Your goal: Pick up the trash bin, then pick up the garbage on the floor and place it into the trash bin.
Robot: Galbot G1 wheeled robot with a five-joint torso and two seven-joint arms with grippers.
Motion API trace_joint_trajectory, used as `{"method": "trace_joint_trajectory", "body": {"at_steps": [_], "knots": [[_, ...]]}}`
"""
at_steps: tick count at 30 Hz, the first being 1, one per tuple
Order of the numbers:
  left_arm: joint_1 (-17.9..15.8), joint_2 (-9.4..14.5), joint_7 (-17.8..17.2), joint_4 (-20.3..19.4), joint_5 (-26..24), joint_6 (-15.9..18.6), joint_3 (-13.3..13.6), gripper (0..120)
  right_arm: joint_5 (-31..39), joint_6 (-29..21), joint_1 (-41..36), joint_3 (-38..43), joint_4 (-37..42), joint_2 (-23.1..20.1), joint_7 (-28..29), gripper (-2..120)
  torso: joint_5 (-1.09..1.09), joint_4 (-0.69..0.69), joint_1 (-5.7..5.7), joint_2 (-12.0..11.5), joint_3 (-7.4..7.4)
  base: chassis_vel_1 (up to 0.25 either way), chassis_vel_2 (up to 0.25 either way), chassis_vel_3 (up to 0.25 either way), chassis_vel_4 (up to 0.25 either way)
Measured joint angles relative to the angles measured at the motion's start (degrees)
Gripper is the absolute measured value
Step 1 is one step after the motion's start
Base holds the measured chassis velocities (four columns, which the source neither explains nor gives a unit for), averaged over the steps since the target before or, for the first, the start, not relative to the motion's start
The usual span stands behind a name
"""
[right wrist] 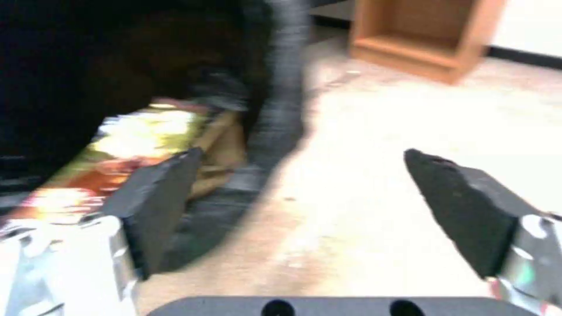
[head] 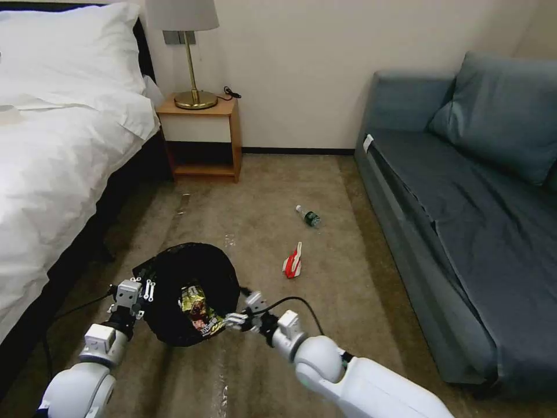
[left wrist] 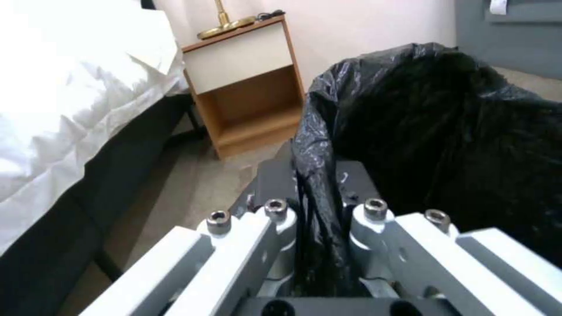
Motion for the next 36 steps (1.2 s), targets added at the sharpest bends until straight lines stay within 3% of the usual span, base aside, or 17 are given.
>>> {"method": "trace_joint_trajectory", "body": {"at_steps": [4, 12, 22, 26, 36], "knots": [[0.92, 0.39, -1.29, -1.33, -7.19, 1.92, 0.01, 6, 0.96, -0.04, -0.03, 3.31, 1.15, -3.55, 0.78, 100, 0.00, 0.01, 0.00, 0.00, 0.00, 0.000, 0.000, 0.000, 0.000], [1.13, 0.61, -4.12, -1.29, -12.95, 2.62, -0.87, 6, 2.73, -3.13, -1.72, 9.14, 4.27, -9.61, 0.69, 100, -0.03, 0.01, 0.00, 0.00, 0.00, 0.000, 0.000, 0.000, 0.000], [0.81, 0.87, -6.42, -1.38, -15.77, 3.26, -2.67, 6, 5.03, -6.32, -7.97, 17.12, 6.86, -15.35, 2.61, 100, -0.02, 0.00, 0.00, 0.00, 0.00, 0.000, 0.000, 0.000, 0.000], [1.10, 1.61, -6.70, -1.73, -16.67, 3.49, -4.46, 6, 3.75, -6.04, -11.84, 21.05, 6.66, -18.14, 4.19, 100, -0.02, 0.00, -0.01, 0.00, 0.00, 0.000, 0.000, 0.000, 0.000], [2.55, 2.49, -6.26, -2.03, -17.20, 3.40, -6.85, 6, 2.72, -3.88, -18.37, 27.78, 6.38, -20.45, 4.13, 100, -0.02, 0.01, -0.01, 0.00, 0.00, 0.000, 0.000, 0.000, 0.000]]}}
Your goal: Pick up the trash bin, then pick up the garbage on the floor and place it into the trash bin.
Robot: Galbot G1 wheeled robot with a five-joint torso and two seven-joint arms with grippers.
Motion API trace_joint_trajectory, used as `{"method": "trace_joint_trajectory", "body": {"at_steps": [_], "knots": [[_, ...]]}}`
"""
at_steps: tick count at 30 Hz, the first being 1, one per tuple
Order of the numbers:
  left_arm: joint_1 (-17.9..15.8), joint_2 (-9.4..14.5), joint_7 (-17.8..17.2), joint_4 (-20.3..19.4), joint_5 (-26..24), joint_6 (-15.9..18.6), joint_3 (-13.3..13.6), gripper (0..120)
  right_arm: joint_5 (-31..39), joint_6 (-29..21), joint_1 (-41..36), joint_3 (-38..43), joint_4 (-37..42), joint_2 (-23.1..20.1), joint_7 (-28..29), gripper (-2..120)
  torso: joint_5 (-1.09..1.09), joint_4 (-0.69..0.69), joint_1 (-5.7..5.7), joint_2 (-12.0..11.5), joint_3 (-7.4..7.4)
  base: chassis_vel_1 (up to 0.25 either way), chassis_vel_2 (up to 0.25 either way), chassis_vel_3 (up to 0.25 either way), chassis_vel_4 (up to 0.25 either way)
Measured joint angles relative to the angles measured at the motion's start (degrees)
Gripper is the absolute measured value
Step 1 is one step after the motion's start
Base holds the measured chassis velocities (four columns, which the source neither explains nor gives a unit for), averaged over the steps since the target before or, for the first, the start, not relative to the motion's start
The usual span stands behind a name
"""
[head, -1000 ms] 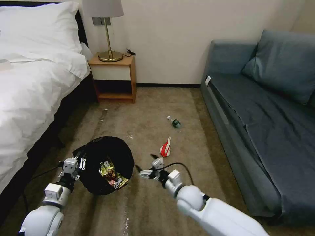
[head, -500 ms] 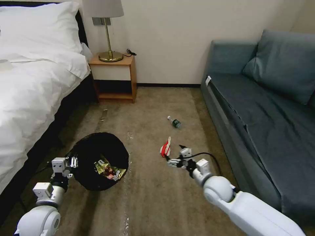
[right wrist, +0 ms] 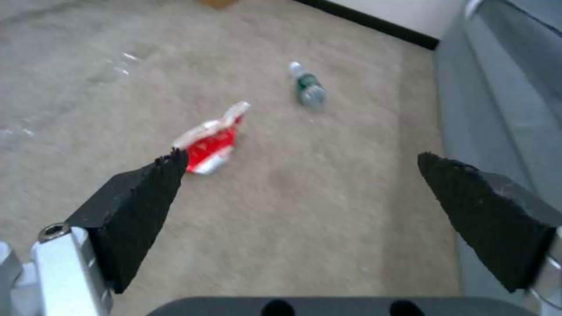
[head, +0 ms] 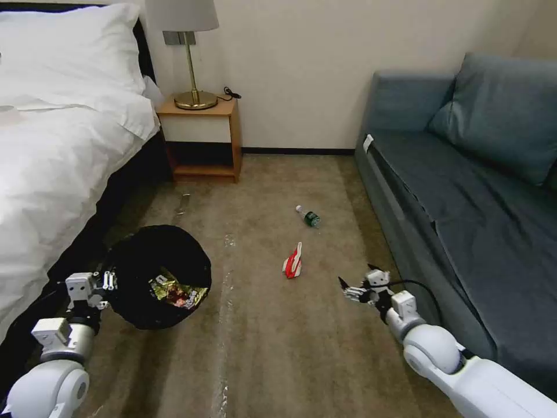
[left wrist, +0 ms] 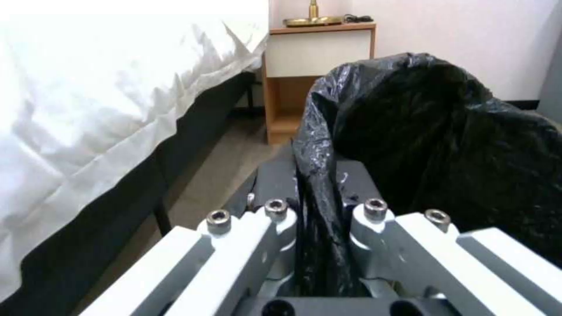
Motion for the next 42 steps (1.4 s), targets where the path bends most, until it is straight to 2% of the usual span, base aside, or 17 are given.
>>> {"method": "trace_joint_trajectory", "body": {"at_steps": [5, 12, 20, 34, 42], "knots": [[1.12, 0.34, 0.90, -0.05, 0.14, -0.67, -1.16, 6, -0.90, 1.15, -5.25, 4.14, 0.15, -1.39, -0.70, 100, 0.01, -0.01, 0.00, 0.00, 0.00, 0.000, 0.000, 0.000, 0.000], [1.47, 0.17, 1.65, 0.56, 1.12, -1.47, -1.29, 6, -1.97, 2.83, -7.65, 5.65, -0.14, -0.68, -1.19, 100, 0.01, -0.01, 0.00, 0.00, 0.00, 0.000, 0.000, 0.000, 0.000], [2.22, 0.10, 2.12, 0.32, 1.34, -1.80, -1.67, 6, -3.53, 6.22, -8.34, 5.88, -0.69, -0.05, -0.77, 100, 0.01, -0.01, 0.00, 0.00, 0.00, 0.000, 0.000, 0.000, 0.000], [3.32, -0.02, 2.85, 0.31, 1.56, -2.44, -2.46, 6, -3.35, 5.49, -8.70, 6.31, -1.05, 1.48, -0.06, 100, 0.01, 0.00, 0.01, 0.00, 0.00, 0.000, 0.000, 0.000, 0.000], [3.40, -0.10, 3.26, 0.40, 2.36, -2.67, -2.34, 6, -1.96, 5.96, -8.06, 6.17, -1.85, 2.08, -1.62, 100, 0.01, 0.00, 0.01, 0.00, 0.00, 0.000, 0.000, 0.000, 0.000]]}}
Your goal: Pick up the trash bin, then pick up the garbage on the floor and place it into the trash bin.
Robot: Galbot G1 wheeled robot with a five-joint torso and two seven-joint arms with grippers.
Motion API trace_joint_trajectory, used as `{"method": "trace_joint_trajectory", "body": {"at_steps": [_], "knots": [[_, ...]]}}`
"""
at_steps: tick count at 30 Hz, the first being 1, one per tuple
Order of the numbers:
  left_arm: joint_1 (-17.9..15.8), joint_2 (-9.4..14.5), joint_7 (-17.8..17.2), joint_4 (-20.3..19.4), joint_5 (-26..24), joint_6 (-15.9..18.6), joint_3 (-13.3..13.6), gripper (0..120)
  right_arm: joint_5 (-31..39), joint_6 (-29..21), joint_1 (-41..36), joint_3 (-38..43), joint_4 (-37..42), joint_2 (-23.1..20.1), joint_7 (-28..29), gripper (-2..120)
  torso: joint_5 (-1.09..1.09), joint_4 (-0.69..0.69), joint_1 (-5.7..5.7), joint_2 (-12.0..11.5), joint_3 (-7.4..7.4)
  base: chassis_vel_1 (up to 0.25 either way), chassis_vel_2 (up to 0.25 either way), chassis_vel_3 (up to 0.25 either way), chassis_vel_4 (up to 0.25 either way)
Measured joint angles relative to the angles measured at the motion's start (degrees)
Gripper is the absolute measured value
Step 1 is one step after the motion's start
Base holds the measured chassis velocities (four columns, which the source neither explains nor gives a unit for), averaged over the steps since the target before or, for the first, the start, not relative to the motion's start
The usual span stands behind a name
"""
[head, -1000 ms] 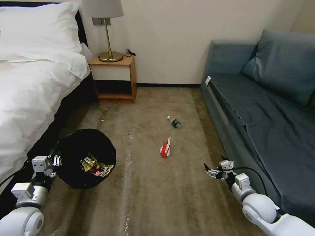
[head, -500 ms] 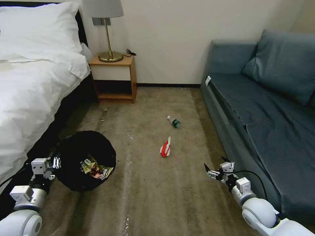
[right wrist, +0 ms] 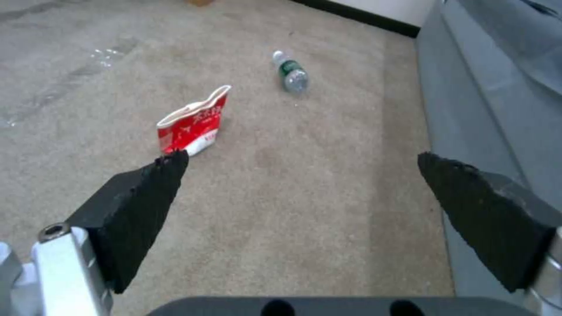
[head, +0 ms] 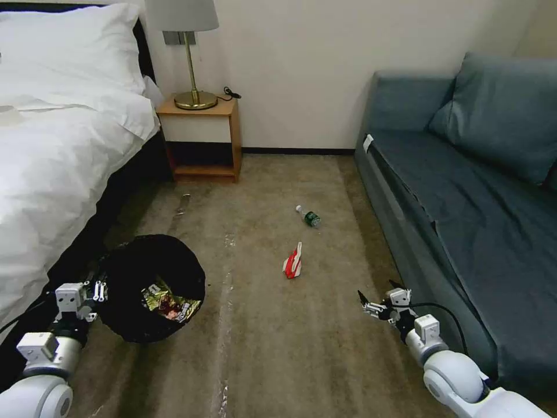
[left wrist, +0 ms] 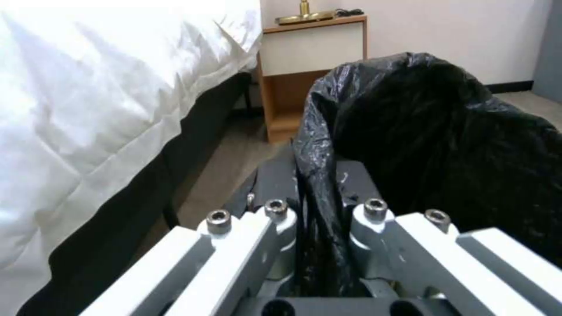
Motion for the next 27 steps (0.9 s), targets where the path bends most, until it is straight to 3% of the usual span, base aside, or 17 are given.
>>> {"method": "trace_joint_trajectory", "body": {"at_steps": [27], "knots": [[0.07, -0.05, 0.97, 0.97, 0.44, -1.08, -0.31, 6, 0.64, 0.56, 0.04, -0.40, -0.61, 0.83, -1.30, 100, 0.00, 0.00, 0.00, 0.00, 0.00, -0.015, 0.014, 0.015, -0.018]]}}
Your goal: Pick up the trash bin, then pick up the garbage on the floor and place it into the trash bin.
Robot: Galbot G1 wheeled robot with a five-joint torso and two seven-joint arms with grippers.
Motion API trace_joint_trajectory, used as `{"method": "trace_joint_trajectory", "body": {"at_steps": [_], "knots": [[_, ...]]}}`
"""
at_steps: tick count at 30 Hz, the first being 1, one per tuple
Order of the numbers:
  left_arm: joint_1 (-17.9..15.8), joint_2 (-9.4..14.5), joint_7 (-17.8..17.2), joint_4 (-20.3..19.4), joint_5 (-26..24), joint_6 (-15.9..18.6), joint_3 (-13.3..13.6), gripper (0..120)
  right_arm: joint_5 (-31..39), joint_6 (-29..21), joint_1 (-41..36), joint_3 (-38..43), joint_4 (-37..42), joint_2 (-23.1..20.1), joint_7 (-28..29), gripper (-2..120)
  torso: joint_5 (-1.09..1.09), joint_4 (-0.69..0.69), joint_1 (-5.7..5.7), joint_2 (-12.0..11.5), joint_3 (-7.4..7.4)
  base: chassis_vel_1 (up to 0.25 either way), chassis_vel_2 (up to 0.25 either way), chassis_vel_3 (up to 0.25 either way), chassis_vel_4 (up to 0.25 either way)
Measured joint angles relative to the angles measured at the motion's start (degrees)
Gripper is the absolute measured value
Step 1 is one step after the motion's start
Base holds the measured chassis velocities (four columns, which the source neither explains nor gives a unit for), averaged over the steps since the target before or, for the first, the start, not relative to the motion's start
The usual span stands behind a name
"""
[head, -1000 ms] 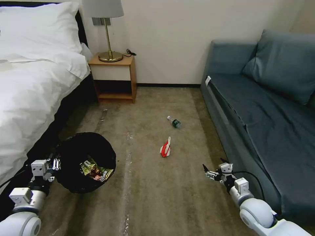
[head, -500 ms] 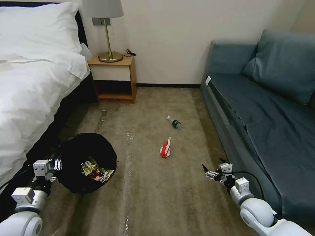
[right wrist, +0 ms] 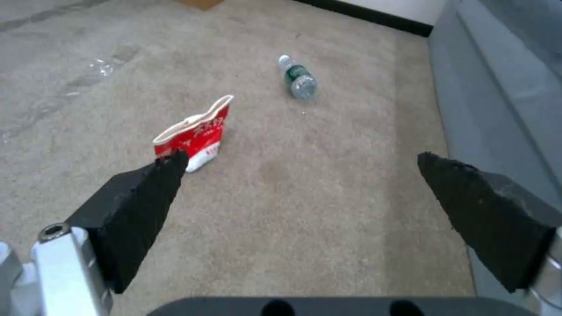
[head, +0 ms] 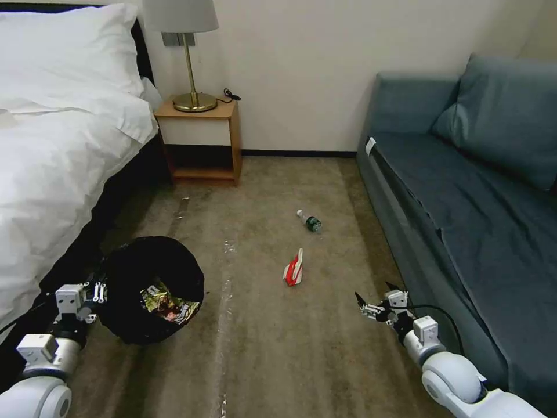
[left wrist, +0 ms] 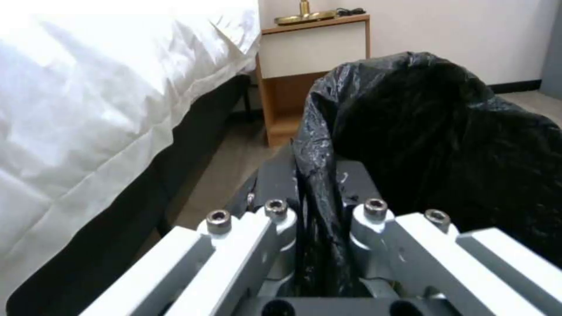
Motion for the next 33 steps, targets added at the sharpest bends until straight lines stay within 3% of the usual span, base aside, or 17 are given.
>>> {"method": "trace_joint_trajectory", "body": {"at_steps": [33], "knots": [[1.81, 0.18, 1.27, -0.15, -0.14, -1.36, -1.37, 6, -1.01, -0.24, -1.26, -0.15, 1.00, 0.72, -0.03, 100, 0.00, 0.00, 0.00, 0.00, 0.00, -0.063, 0.063, 0.060, -0.061]]}}
